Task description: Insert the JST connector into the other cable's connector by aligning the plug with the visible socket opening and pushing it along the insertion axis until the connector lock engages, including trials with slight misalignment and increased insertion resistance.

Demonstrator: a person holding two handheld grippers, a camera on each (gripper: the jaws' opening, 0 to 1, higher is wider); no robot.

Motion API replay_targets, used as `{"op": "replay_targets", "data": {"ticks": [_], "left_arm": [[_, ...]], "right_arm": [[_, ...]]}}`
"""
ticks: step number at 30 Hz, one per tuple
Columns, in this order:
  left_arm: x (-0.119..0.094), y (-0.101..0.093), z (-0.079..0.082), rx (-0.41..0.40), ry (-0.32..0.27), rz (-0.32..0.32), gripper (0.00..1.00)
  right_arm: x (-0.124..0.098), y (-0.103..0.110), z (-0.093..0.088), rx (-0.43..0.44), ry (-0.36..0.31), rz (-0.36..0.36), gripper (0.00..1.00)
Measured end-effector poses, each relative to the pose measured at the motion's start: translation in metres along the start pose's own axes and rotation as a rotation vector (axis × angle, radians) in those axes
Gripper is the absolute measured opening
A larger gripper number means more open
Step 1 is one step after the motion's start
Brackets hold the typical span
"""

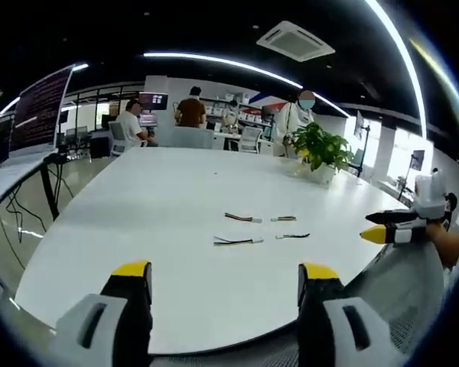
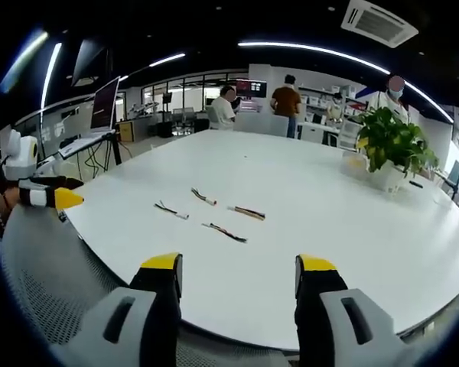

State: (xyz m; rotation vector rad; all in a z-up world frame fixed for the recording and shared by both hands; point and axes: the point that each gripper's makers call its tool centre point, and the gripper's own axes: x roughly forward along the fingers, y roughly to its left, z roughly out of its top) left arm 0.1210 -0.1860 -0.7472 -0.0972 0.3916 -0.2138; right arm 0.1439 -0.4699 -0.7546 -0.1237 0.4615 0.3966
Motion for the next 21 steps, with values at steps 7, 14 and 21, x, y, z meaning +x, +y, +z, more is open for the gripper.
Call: {"op": "replay_targets", "data": {"ticks": [7, 14, 21], "left_arm": [[0.000, -0.008, 0.004, 0.004, -0.020, -0.034, 0.83], [-0.002, -0.017, -0.002, -0.025, 0.039, -0.091, 0.99], [-0.005, -0.020, -0.002, -0.068, 0.074, -0.122, 0.99]], "right_arm": [[0.001, 0.001, -0.003, -0.003, 0.018, 0.006, 0.59], [0.002, 0.005, -0.004, 0.007, 0.027, 0.031, 0.69], [0.002, 0.006, -0.003, 0.020, 0.029, 0.051, 0.69]]}}
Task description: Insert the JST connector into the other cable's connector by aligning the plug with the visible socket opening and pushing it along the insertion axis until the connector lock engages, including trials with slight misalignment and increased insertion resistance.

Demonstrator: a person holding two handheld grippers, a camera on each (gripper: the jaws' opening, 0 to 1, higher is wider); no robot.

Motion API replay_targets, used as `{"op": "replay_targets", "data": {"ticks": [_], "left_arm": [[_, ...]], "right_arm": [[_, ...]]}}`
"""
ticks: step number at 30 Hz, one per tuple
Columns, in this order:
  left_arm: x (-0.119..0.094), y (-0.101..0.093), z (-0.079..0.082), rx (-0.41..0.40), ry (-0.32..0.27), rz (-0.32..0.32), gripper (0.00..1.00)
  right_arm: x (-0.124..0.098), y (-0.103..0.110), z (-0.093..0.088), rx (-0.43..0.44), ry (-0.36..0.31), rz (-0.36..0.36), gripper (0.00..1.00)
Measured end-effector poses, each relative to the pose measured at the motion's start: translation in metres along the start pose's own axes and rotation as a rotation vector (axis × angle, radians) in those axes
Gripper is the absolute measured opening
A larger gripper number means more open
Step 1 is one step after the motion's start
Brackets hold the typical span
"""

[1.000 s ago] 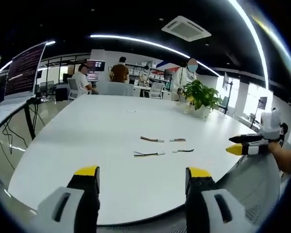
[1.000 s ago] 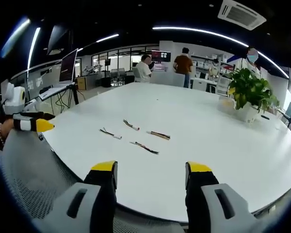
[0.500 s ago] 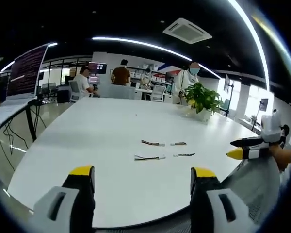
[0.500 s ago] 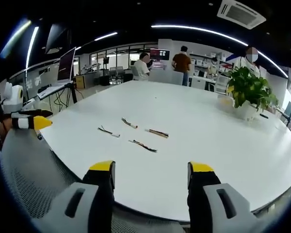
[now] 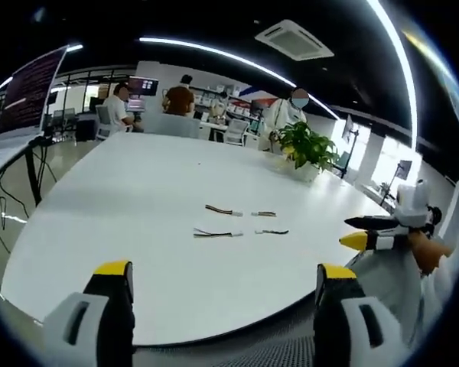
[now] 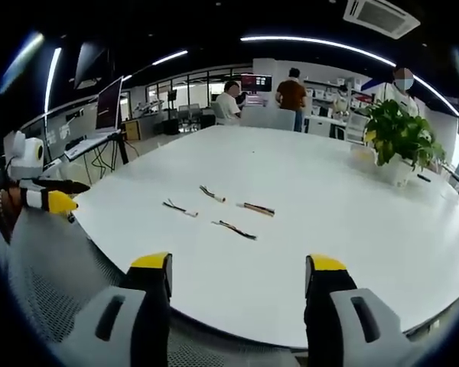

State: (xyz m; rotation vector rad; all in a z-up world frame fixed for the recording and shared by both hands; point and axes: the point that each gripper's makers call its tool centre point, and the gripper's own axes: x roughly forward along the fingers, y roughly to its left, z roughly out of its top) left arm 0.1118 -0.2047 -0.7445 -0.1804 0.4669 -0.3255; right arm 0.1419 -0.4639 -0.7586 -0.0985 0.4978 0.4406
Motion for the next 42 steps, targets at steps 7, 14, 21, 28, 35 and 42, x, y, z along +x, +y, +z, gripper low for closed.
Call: {"op": "replay_targets", "data": {"ticks": [7, 14, 21, 28, 35, 42], "left_arm": [[0.002, -0.003, 0.038, 0.092, -0.060, -0.017, 0.99], [0.017, 0.017, 0.049, 0.108, 0.007, -0.056, 0.99], [0.020, 0.044, 0.078, 0.055, -0.044, -0.065, 0.99], [0.028, 0.059, 0.090, 0.088, -0.012, -0.118, 0.99], [0.046, 0.062, 0.088, 0.132, 0.035, -0.159, 0.99], [0.064, 0.055, 0.094, 0.156, -0.004, -0.203, 0.99]], "right_arm": [[-0.001, 0.002, 0.004, 0.023, -0.010, 0.017, 0.71], [-0.002, -0.002, 0.015, 0.087, -0.041, 0.041, 0.71], [-0.001, -0.008, 0.014, 0.146, -0.026, 0.057, 0.71], [0.000, -0.014, 0.013, 0.149, -0.002, 0.079, 0.71], [0.012, -0.026, 0.038, 0.093, -0.047, 0.110, 0.70], [0.026, -0.031, 0.064, 0.065, -0.103, 0.124, 0.69]]}}
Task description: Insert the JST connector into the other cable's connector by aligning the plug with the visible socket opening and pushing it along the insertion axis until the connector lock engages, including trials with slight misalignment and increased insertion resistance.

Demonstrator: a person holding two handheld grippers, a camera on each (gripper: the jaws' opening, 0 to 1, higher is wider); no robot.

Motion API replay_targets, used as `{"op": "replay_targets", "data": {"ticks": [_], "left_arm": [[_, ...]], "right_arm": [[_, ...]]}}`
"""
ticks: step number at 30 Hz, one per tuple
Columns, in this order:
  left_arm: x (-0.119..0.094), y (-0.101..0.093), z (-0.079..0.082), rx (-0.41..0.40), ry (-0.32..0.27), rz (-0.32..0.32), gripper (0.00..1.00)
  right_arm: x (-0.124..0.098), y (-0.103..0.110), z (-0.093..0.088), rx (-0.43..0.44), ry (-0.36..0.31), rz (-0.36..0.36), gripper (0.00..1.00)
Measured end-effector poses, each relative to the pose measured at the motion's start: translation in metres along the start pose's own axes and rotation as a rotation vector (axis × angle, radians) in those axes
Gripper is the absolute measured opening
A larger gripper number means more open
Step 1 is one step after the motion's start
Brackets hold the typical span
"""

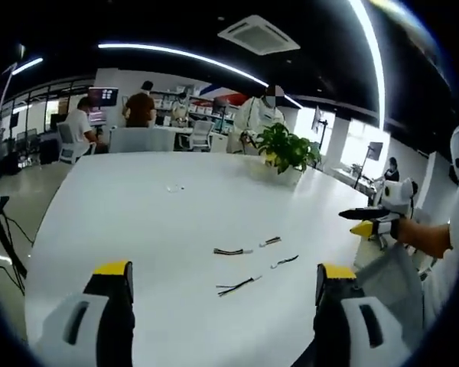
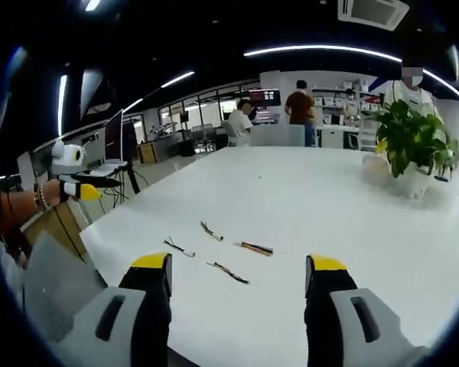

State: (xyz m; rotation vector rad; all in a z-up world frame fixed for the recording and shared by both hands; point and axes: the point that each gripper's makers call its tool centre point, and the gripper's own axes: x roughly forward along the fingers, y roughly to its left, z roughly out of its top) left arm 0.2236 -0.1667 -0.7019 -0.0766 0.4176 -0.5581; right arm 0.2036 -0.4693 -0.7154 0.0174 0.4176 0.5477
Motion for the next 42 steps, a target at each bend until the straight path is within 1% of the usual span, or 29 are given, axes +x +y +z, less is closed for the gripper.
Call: {"op": "replay_targets", "data": {"ticks": [4, 7, 11, 13, 14, 17, 19, 21, 22, 25, 28, 30, 33, 36, 39, 41, 42], "left_arm": [[0.009, 0.003, 0.002, 0.018, 0.002, -0.001, 0.99], [0.016, 0.006, 0.003, 0.031, 0.001, -0.015, 0.99], [0.025, 0.009, 0.003, 0.021, 0.007, -0.038, 0.99], [0.029, 0.010, 0.002, 0.021, 0.019, -0.046, 0.99], [0.033, 0.012, -0.001, 0.022, 0.041, -0.044, 0.99], [0.041, 0.017, -0.003, 0.033, 0.055, -0.051, 0.99], [0.046, 0.019, -0.005, 0.048, 0.065, -0.061, 0.99], [0.052, 0.021, -0.007, 0.083, 0.080, -0.079, 0.99], [0.056, 0.021, -0.009, 0.105, 0.090, -0.100, 0.99], [0.064, 0.019, -0.015, 0.109, 0.116, -0.156, 0.99], [0.072, 0.018, -0.019, 0.134, 0.125, -0.193, 0.99], [0.077, 0.015, -0.020, 0.159, 0.114, -0.224, 0.99], [0.084, 0.009, -0.024, 0.161, 0.119, -0.276, 0.99], [0.089, 0.003, -0.025, 0.182, 0.104, -0.327, 0.99], [0.095, -0.004, -0.026, 0.200, 0.081, -0.369, 0.99], [0.098, -0.010, -0.024, 0.241, 0.040, -0.410, 0.99], [0.099, -0.012, -0.023, 0.238, 0.027, -0.427, 0.99]], "right_arm": [[0.010, -0.002, 0.006, -0.014, -0.005, 0.010, 0.69], [0.020, -0.002, 0.009, -0.040, -0.005, 0.018, 0.69], [0.033, 0.001, 0.012, -0.033, -0.003, 0.042, 0.68], [0.039, 0.002, 0.015, -0.043, -0.008, 0.053, 0.68], [0.043, 0.003, 0.015, -0.047, -0.005, 0.057, 0.68], [0.053, 0.006, 0.016, -0.047, 0.000, 0.083, 0.67], [0.059, 0.007, 0.015, -0.054, 0.005, 0.096, 0.67], [0.065, 0.007, 0.014, -0.067, 0.012, 0.107, 0.67], [0.067, 0.007, 0.013, -0.075, 0.015, 0.111, 0.66], [0.076, 0.007, 0.008, -0.103, 0.034, 0.144, 0.65], [0.081, 0.006, 0.006, -0.116, 0.040, 0.168, 0.64], [0.084, 0.005, 0.006, -0.122, 0.036, 0.179, 0.64], [0.089, 0.004, 0.005, -0.136, 0.033, 0.195, 0.63], [0.093, 0.004, 0.003, -0.150, 0.031, 0.213, 0.63], [0.097, 0.006, -0.001, -0.174, 0.038, 0.249, 0.62], [0.101, 0.007, -0.002, -0.189, 0.037, 0.274, 0.62], [0.103, 0.008, -0.003, -0.189, 0.037, 0.290, 0.61]]}}
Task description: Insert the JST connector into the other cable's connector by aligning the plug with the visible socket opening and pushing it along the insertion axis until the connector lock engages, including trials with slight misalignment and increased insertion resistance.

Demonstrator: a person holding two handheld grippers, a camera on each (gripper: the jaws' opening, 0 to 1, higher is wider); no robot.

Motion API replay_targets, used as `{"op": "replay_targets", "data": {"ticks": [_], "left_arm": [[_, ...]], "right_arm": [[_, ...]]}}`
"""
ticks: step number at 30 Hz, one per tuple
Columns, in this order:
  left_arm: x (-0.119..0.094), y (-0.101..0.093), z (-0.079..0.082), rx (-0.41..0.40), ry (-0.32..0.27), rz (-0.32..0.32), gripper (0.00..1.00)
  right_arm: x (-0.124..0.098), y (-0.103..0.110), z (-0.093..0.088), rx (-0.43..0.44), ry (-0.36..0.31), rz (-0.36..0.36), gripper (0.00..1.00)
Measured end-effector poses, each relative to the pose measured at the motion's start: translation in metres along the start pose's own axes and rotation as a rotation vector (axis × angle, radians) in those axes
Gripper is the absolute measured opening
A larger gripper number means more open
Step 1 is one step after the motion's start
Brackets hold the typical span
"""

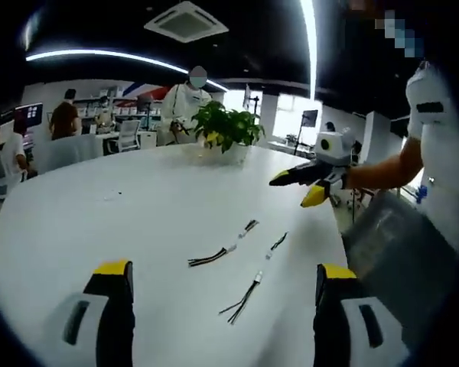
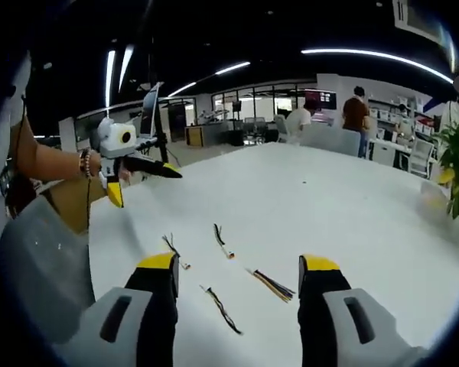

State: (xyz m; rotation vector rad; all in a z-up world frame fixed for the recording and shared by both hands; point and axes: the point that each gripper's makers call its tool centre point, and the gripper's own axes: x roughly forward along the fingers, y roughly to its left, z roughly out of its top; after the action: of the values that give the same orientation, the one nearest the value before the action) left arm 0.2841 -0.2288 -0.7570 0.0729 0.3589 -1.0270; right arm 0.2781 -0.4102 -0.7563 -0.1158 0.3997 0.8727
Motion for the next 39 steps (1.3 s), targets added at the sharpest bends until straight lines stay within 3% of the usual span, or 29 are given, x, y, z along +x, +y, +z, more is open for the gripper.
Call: {"op": "replay_targets", "data": {"ticks": [5, 8, 11, 15, 18, 22, 26, 30, 34, 38, 39], "left_arm": [[0.009, -0.004, 0.002, -0.007, -0.036, -0.040, 0.97], [0.015, -0.003, -0.008, 0.021, -0.004, -0.052, 0.87], [0.021, -0.014, -0.018, -0.007, 0.023, -0.107, 0.85], [0.031, -0.026, -0.037, 0.023, 0.093, -0.162, 0.78], [0.039, -0.031, -0.042, 0.018, 0.103, -0.180, 0.77], [0.047, -0.043, -0.050, 0.006, 0.126, -0.229, 0.62], [0.055, -0.045, -0.053, 0.024, 0.135, -0.227, 0.60], [0.062, -0.050, -0.055, 0.014, 0.128, -0.245, 0.47], [0.065, -0.053, -0.059, 0.023, 0.139, -0.257, 0.44], [0.068, -0.056, -0.060, 0.041, 0.136, -0.274, 0.23], [0.069, -0.055, -0.061, 0.039, 0.134, -0.272, 0.23]], "right_arm": [[0.009, 0.005, -0.001, -0.050, -0.014, 0.085, 0.61], [0.016, 0.009, -0.001, -0.088, -0.021, 0.152, 0.60], [0.019, 0.019, -0.004, -0.144, -0.029, 0.239, 0.56], [0.025, 0.034, -0.016, -0.188, 0.000, 0.341, 0.52], [0.031, 0.041, -0.028, -0.189, 0.035, 0.390, 0.44], [0.039, 0.046, -0.039, -0.207, 0.047, 0.421, 0.36], [0.046, 0.046, -0.044, -0.215, 0.050, 0.427, 0.35], [0.052, 0.047, -0.050, -0.219, 0.057, 0.442, 0.31], [0.055, 0.045, -0.061, -0.246, 0.088, 0.453, 0.26], [0.057, 0.046, -0.067, -0.261, 0.101, 0.467, 0.22], [0.057, 0.047, -0.068, -0.265, 0.106, 0.474, 0.21]]}}
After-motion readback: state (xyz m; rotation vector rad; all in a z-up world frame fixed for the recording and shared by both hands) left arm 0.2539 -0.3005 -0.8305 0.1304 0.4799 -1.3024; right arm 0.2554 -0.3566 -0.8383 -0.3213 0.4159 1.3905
